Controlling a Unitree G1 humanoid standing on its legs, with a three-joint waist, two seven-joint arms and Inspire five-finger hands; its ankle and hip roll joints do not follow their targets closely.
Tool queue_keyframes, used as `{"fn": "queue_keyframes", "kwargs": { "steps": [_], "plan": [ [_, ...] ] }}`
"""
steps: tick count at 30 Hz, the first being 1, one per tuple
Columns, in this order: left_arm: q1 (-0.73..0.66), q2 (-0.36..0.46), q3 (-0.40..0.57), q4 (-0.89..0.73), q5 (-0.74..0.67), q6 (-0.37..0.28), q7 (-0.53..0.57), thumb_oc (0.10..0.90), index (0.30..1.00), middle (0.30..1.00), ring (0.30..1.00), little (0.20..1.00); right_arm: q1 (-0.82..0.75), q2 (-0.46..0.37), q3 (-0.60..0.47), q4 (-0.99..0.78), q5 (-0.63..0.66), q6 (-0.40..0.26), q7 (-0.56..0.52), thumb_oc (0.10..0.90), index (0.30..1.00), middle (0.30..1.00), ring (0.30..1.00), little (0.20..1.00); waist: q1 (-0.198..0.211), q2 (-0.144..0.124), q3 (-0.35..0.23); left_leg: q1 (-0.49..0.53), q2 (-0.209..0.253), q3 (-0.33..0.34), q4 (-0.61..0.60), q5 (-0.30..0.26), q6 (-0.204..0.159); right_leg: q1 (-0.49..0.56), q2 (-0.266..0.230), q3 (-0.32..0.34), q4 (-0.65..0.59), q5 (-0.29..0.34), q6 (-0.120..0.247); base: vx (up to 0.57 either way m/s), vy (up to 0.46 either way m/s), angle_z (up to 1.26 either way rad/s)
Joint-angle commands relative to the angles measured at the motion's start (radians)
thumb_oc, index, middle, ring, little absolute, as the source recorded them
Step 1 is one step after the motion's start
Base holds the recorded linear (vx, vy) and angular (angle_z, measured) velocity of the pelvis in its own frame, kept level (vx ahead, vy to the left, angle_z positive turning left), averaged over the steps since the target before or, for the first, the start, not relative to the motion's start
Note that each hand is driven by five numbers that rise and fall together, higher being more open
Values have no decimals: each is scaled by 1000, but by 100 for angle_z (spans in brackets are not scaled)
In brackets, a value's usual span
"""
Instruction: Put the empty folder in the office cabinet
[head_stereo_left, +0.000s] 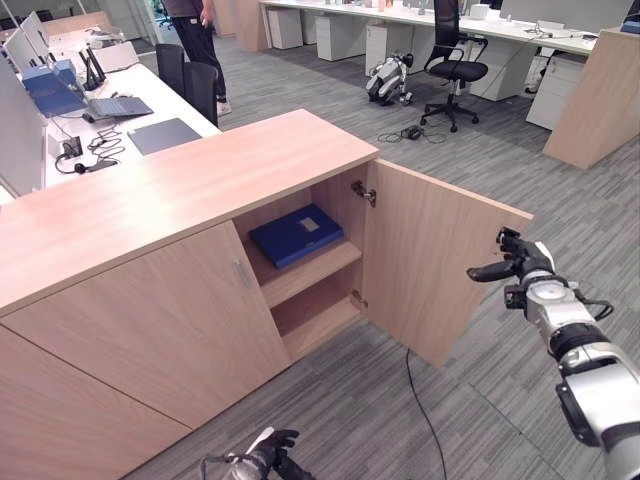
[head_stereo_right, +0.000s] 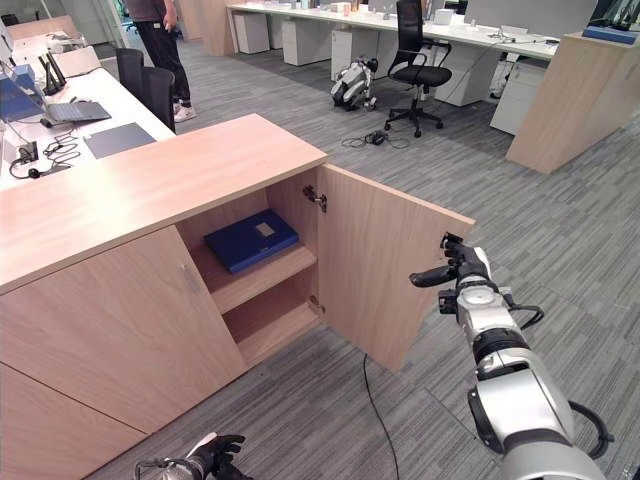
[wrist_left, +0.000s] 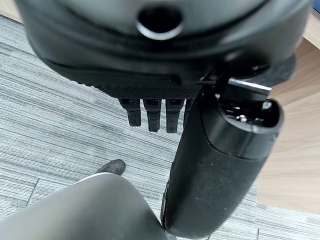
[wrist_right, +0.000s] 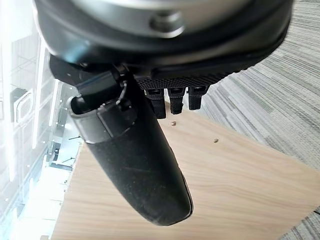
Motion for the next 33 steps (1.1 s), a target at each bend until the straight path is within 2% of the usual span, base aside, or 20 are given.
{"fn": "queue_keyframes", "kwargs": {
  "steps": [1, 5, 13, 16, 24, 30, 32, 33],
  "plan": [
    [-20, -4, -74, 74, 0, -26, 19, 800, 900, 900, 900, 900, -299, -86, -1, -14, 28, -128, -71, 800, 900, 900, 900, 900, 24, -60, 10, 34, 30, -20, 2, -89, -42, 69, -83, -13, 35, -150, 102, -27, -27, 7],
    [7, 17, -60, 82, 17, -22, 10, 800, 900, 900, 900, 900, -264, -138, -4, 9, 17, -121, -54, 800, 900, 900, 900, 900, 27, -60, 13, 27, 35, -34, 2, -82, -48, 72, -78, -26, 40, -154, 99, -32, -26, 9],
    [20, 22, -59, 77, 34, -22, 1, 800, 900, 900, 900, 900, -149, -149, -38, 69, -18, -99, -27, 800, 900, 900, 900, 900, 19, -55, 14, 29, 41, -43, 2, -81, -49, 74, -74, -37, 50, -163, 97, -5, -7, 2],
    [20, 30, -48, 79, 32, -23, 1, 800, 900, 900, 900, 900, -101, -189, -78, 106, -5, -95, -24, 800, 900, 900, 900, 900, 10, -53, 13, 31, 45, -43, 2, -81, -51, 76, -72, -40, 54, -167, 94, -3, -15, 9],
    [19, 43, -38, 81, 28, -24, 0, 800, 900, 900, 900, 900, -79, -267, -127, 132, 30, -93, -28, 800, 900, 900, 900, 900, -1, -52, 10, 30, 51, -42, 2, -78, -58, 78, -70, -46, 48, -165, 94, 0, -5, 2],
    [19, 54, -34, 84, 29, -27, -2, 800, 900, 900, 900, 900, -107, -319, -119, 141, 27, -94, -27, 800, 900, 900, 900, 900, -5, -55, 11, 28, 58, -48, 2, -75, -64, 78, -67, -53, 53, -170, 92, 7, -4, 0],
    [19, 59, -33, 86, 30, -27, -4, 800, 900, 900, 900, 900, -122, -331, -107, 143, 24, -94, -23, 800, 900, 900, 900, 900, -6, -57, 9, 34, 59, -49, 2, -90, -66, 88, -65, -56, 50, -181, 93, 22, -15, 3],
    [18, 63, -32, 89, 32, -28, -4, 800, 900, 900, 900, 900, -136, -335, -94, 146, 16, -94, -22, 800, 900, 900, 900, 900, -5, -58, 10, 28, 59, -52, 2, -77, -66, 83, -64, -57, 51, -171, 92, 0, 0, 0]
  ]
}}
